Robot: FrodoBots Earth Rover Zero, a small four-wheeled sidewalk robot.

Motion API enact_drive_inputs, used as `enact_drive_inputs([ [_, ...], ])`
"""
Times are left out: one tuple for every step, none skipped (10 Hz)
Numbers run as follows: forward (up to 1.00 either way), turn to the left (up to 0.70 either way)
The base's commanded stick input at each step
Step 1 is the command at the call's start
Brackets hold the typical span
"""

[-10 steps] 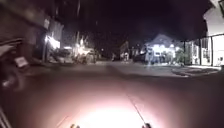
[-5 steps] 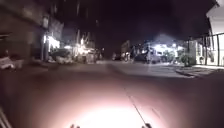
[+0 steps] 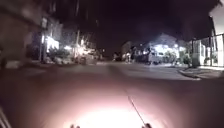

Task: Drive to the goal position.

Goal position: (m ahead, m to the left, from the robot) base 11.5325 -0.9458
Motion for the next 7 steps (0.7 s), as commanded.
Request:
enact_drive_inputs([
  [0.7,0.0],
  [0.7,0.0],
  [0.7,0.0],
  [0.7,0.0],
  [0.7,0.0],
  [0.7,0.0],
  [0.7,0.0],
])
